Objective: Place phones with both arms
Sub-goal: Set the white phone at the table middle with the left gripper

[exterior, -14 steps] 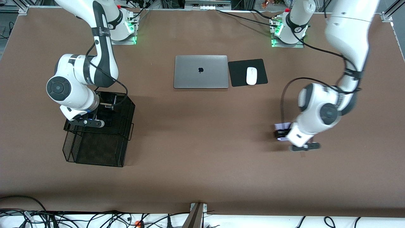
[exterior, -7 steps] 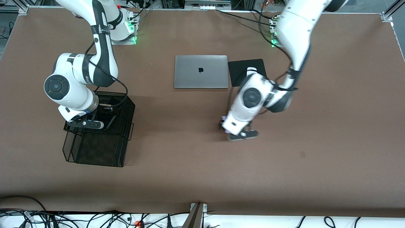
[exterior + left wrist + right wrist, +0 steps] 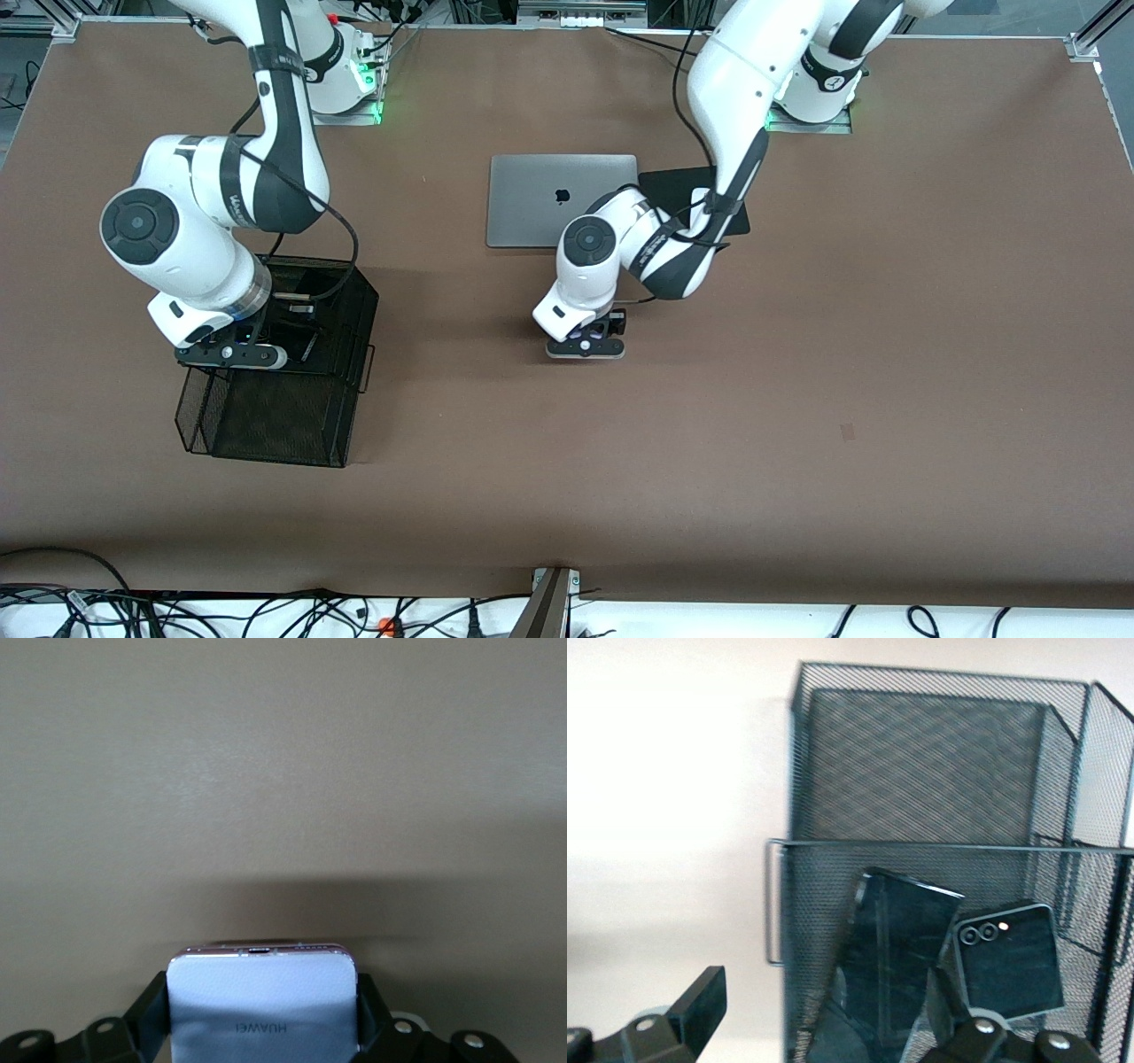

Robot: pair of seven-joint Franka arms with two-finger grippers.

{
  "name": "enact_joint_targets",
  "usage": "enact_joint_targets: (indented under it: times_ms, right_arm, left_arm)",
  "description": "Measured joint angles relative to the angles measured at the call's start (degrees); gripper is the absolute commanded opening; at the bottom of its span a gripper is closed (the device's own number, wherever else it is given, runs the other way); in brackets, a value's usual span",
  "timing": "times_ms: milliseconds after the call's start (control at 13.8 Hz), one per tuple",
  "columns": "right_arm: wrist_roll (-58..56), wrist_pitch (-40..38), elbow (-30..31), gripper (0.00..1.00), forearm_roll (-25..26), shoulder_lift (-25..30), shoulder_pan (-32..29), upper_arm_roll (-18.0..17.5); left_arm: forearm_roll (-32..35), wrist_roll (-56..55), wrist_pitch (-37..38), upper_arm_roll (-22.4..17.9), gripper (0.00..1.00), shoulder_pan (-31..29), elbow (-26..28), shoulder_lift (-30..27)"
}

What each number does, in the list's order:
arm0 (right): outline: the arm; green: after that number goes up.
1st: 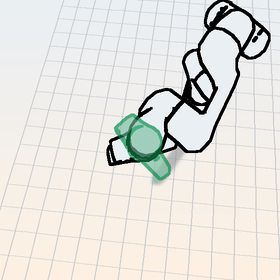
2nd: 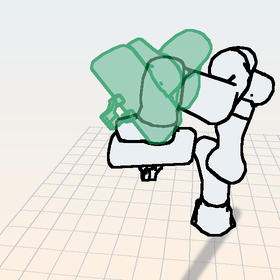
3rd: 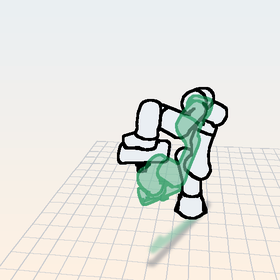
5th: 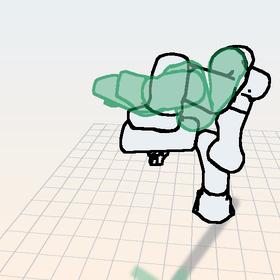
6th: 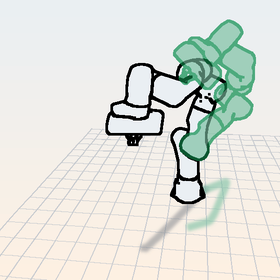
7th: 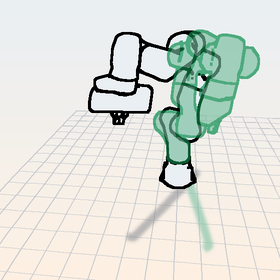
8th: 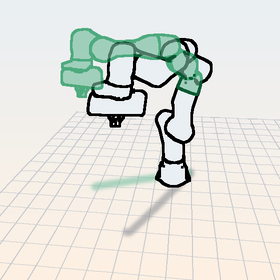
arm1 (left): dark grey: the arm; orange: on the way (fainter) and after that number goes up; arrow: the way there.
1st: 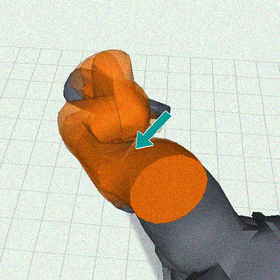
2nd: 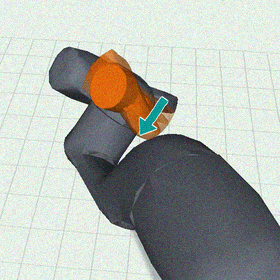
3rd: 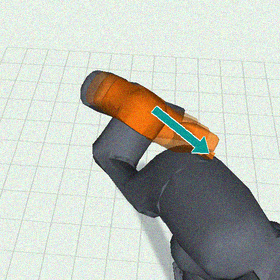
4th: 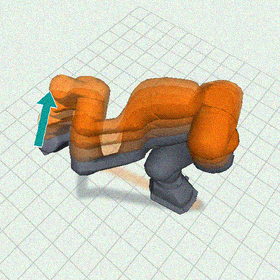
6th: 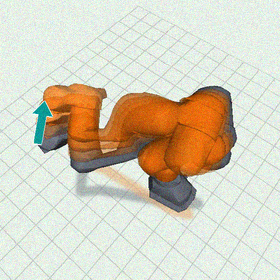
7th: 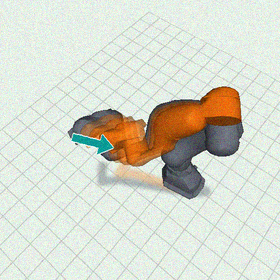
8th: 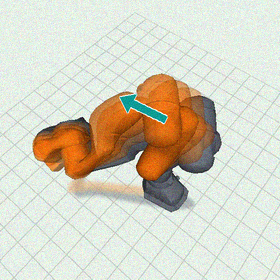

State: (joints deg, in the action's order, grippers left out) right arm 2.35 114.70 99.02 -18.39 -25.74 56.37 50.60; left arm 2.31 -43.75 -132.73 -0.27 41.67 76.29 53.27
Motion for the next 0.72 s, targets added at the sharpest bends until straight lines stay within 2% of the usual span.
enact_joint_targets:
  times_ms: [72,144,217,289,578,722]
  right_arm:
    - [0.05,-0.04,-0.34,1.0,-0.97,0.09,0.3,-0.8]
    - [0.2,-0.02,-0.52,1.0,-1.47,0.06,0.64,-1.65]
    - [0.42,0.01,-0.61,1.0,-1.58,0.0,1.06,-2.22]
    - [0.61,0.02,-0.65,1.0,-1.58,-0.04,1.36,-2.48]
    - [0.65,0.02,-0.67,1.0,-1.58,-0.05,1.46,-2.46]
    - [0.65,0.02,-0.67,1.0,-1.59,-0.05,1.46,-2.46]
  left_arm:
    - [0.0,-0.18,-0.01,-0.82,0.0,0.67,-1.1,1.22]
    - [0.0,-0.36,0.05,-1.18,0.19,0.98,-1.8,1.68]
    - [0.0,-0.64,0.05,-1.34,0.8,1.12,-2.29,1.81]
    - [0.0,-1.08,0.05,-1.39,1.0,1.14,-2.63,1.91]
    - [0.0,-5.33,0.14,-2.03,1.0,1.14,-3.66,1.94]
    - [0.0,-5.66,3.62,-2.75,1.0,0.95,-5.05,1.13]
